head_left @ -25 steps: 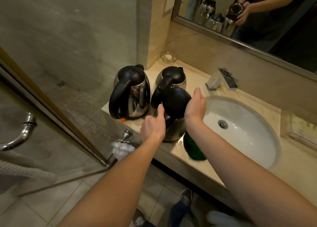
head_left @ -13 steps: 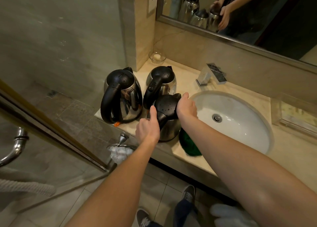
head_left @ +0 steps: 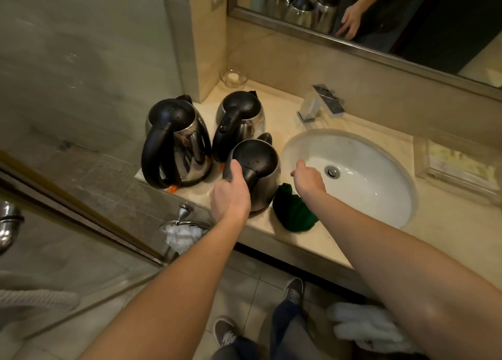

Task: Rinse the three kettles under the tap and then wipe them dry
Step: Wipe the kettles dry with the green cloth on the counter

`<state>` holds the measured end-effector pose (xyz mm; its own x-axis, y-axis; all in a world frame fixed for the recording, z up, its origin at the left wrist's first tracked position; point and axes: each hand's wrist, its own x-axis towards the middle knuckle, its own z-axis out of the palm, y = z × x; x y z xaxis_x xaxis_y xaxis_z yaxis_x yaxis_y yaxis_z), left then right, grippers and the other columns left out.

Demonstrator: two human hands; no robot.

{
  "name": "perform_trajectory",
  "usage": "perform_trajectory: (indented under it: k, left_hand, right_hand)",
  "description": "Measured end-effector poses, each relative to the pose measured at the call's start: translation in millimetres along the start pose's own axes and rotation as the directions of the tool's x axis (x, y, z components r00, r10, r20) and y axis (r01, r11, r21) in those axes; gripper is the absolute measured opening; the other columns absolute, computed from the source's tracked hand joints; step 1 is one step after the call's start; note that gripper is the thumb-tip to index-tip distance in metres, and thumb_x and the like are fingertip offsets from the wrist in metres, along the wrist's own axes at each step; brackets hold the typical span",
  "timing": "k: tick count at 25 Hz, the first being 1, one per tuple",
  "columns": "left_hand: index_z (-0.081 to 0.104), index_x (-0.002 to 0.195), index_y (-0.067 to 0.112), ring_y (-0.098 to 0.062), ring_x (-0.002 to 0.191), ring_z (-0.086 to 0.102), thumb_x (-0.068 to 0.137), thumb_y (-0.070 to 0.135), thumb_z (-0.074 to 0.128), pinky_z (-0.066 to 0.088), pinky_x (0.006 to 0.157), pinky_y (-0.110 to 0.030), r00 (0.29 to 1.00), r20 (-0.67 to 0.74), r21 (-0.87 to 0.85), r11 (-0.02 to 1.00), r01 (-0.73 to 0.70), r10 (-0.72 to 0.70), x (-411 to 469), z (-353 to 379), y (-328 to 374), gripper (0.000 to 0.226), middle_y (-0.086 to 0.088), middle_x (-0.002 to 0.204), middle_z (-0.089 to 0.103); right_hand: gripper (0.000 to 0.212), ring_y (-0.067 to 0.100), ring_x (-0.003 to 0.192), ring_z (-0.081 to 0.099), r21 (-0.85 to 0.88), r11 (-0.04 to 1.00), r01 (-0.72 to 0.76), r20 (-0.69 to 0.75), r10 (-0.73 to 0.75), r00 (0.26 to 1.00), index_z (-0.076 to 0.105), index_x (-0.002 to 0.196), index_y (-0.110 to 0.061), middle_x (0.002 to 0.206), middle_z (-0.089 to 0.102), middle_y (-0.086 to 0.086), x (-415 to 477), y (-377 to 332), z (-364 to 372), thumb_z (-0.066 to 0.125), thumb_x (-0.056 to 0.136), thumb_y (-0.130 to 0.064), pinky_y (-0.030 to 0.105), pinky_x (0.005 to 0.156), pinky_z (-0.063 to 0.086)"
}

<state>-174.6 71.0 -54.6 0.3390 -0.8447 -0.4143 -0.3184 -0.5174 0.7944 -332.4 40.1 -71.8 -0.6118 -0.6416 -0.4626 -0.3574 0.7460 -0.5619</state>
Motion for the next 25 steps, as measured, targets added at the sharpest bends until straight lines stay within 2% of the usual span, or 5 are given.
perform_trajectory:
  k: [11,15,19,21,25]
  left_hand:
    - [0.057,0.069,0.008,-0.025,0.082,0.051,0.100,0.060,0.027,0.036,0.075,-0.035,0.987,-0.113,0.030,0.993,-0.114,0.116,-10,3,8,0.067,-0.002,0.074,0.052]
    - [0.053,0.063,0.011,-0.023,0.077,0.051,0.099,0.060,0.029,0.033,0.072,-0.034,0.987,-0.089,0.043,0.991,-0.130,0.134,-11,3,7,0.066,0.001,0.067,0.047]
    - [0.054,0.062,0.010,-0.020,0.071,0.051,0.098,0.062,0.029,0.034,0.070,-0.034,0.987,-0.076,0.046,0.990,-0.136,0.139,-8,2,5,0.068,0.000,0.067,0.052]
    - [0.050,0.058,0.009,-0.023,0.068,0.055,0.097,0.065,0.029,0.036,0.065,-0.035,0.987,-0.082,0.027,0.990,-0.138,0.140,-7,3,5,0.071,-0.006,0.067,0.057]
    - [0.047,0.056,0.011,-0.024,0.066,0.055,0.095,0.067,0.028,0.036,0.061,-0.035,0.986,-0.085,0.042,0.989,-0.140,0.143,-4,4,5,0.071,-0.008,0.068,0.059]
  right_hand:
    - [0.061,0.042,0.138,0.027,-0.241,0.970,0.006,0.225,0.049,0.973,0.034,0.146,-0.019,0.144,0.040,0.019,-9,30,21,0.008,0.101,-0.051,0.052,0.116,0.021]
    - [0.075,0.036,0.133,0.037,0.076,0.981,-0.176,0.208,0.157,0.965,0.044,0.139,-0.010,0.142,0.045,0.013,-10,24,13,0.015,0.097,-0.064,0.052,0.109,0.036]
    - [0.053,0.031,0.116,0.044,0.663,0.621,-0.417,0.276,0.314,0.908,0.041,0.132,-0.018,0.134,0.047,0.011,-25,-3,-5,0.030,0.097,-0.056,0.050,0.092,0.043]
    - [0.044,0.030,0.107,0.044,0.752,0.475,-0.458,0.340,0.317,0.885,0.043,0.124,-0.016,0.123,0.049,0.012,-35,-20,-12,0.034,0.096,-0.049,0.049,0.091,0.041]
    - [0.024,0.029,0.104,0.041,0.761,0.463,-0.454,0.325,0.334,0.885,0.039,0.111,-0.014,0.100,0.044,0.011,-57,-44,-19,0.032,0.099,-0.034,0.049,0.103,0.037]
